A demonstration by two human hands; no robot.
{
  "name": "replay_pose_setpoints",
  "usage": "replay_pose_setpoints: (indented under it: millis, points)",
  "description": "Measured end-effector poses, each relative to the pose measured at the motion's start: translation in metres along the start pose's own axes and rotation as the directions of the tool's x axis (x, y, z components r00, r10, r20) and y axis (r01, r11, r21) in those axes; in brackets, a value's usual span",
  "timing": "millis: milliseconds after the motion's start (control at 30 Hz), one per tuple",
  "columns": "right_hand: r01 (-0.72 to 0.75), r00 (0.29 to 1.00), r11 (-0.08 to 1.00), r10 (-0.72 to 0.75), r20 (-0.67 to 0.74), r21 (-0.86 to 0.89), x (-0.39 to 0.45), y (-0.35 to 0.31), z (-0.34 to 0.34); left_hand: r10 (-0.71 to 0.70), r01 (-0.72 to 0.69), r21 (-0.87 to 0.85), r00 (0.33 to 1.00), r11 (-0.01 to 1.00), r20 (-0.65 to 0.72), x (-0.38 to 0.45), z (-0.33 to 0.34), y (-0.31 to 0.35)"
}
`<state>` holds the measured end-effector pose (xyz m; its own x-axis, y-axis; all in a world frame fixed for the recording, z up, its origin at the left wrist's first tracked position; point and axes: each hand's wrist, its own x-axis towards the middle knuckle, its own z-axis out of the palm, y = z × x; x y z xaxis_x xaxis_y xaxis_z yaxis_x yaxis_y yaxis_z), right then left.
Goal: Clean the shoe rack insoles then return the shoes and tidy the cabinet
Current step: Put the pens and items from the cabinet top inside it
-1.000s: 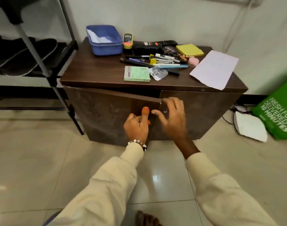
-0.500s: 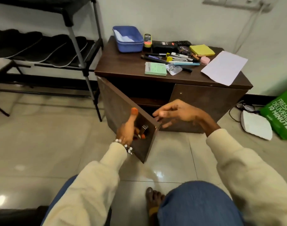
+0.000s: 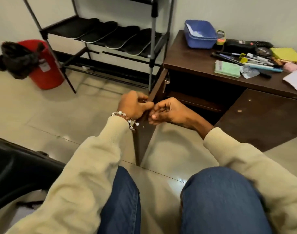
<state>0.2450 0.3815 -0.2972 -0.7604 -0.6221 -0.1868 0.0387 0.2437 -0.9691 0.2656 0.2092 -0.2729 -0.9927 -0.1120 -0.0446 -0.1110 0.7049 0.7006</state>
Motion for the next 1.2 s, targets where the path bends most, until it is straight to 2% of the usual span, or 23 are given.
replay_pose_setpoints:
  millis: [67,100,167,233,300,367,433,467,533,567,600,667,767,833,933,1000,1133,1200]
  points:
    - [-0.001,1.0,0.999,0.0,-0.014,-0.044,0.008,0.001,0.005,0.071,-0.075,0.114,0.997,0.991,0.036,-0.001,-0.002,0.0]
    - [-0.003,1.0,0.999,0.001,-0.03,-0.053,0.01,0.003,0.006,0.087,-0.087,0.159,0.996,0.983,0.008,-0.002,0.0,0.001]
    - [-0.006,0.999,0.999,0.004,-0.05,-0.049,0.012,0.006,0.005,0.077,-0.066,0.184,0.996,0.981,-0.053,-0.004,0.002,0.004]
    - [-0.02,0.998,0.998,0.017,-0.056,-0.063,0.011,0.007,0.003,0.033,-0.021,0.206,0.998,0.978,-0.056,-0.004,0.003,0.007]
    - [-0.024,0.997,0.985,0.012,-0.072,-0.172,0.006,0.01,-0.006,0.007,0.016,0.302,0.997,0.953,-0.076,-0.004,0.006,0.016]
    - [-0.05,0.981,0.919,-0.027,-0.19,-0.39,-0.003,0.017,-0.028,0.14,-0.061,0.423,0.978,0.904,-0.157,-0.005,0.016,0.032]
    - [-0.166,0.938,0.73,-0.091,-0.335,-0.663,-0.018,0.027,-0.063,0.33,-0.226,0.421,0.924,0.878,-0.191,-0.002,0.031,0.053]
    - [-0.254,0.925,0.57,-0.093,-0.368,-0.782,-0.027,0.032,-0.082,0.385,-0.309,0.366,0.909,0.878,-0.158,0.001,0.04,0.063]
    - [-0.386,0.92,0.117,-0.032,-0.392,-0.915,-0.047,0.042,-0.117,0.391,-0.383,0.166,0.92,0.908,-0.017,0.011,0.065,0.082]
    - [-0.393,0.919,-0.1,0.006,-0.395,-0.914,-0.055,0.047,-0.13,0.358,-0.361,0.059,0.932,0.931,0.06,0.015,0.079,0.088]
    - [-0.384,0.914,-0.253,0.032,-0.404,-0.888,-0.064,0.052,-0.141,0.319,-0.318,-0.034,0.939,0.948,0.126,0.02,0.095,0.094]
    - [-0.386,0.895,-0.415,0.048,-0.443,-0.824,-0.076,0.059,-0.157,0.236,-0.213,-0.128,0.949,0.969,0.208,0.029,0.123,0.098]
    - [-0.384,0.857,-0.576,0.068,-0.51,-0.721,-0.09,0.062,-0.173,0.182,-0.151,-0.132,0.944,0.98,0.275,0.044,0.161,0.098]
    - [-0.383,0.87,-0.584,0.032,-0.492,-0.716,-0.093,0.066,-0.174,0.18,-0.146,-0.139,0.944,0.98,0.275,0.052,0.179,0.096]
    - [-0.465,0.872,-0.478,-0.098,-0.48,-0.745,-0.103,0.07,-0.159,0.172,-0.128,-0.167,0.944,0.978,0.281,0.053,0.201,0.099]
    - [-0.525,0.851,-0.387,-0.25,-0.462,-0.758,-0.118,0.077,-0.143,0.161,-0.107,-0.191,0.941,0.976,0.296,0.049,0.212,0.101]
    - [-0.584,0.726,-0.064,-0.487,-0.485,-0.809,-0.146,0.085,-0.122,0.207,-0.111,-0.26,0.901,0.959,0.382,0.029,0.231,0.102]
    - [-0.597,0.657,0.004,-0.571,-0.492,-0.802,-0.158,0.085,-0.113,0.288,-0.173,-0.284,0.853,0.943,0.436,0.016,0.245,0.107]
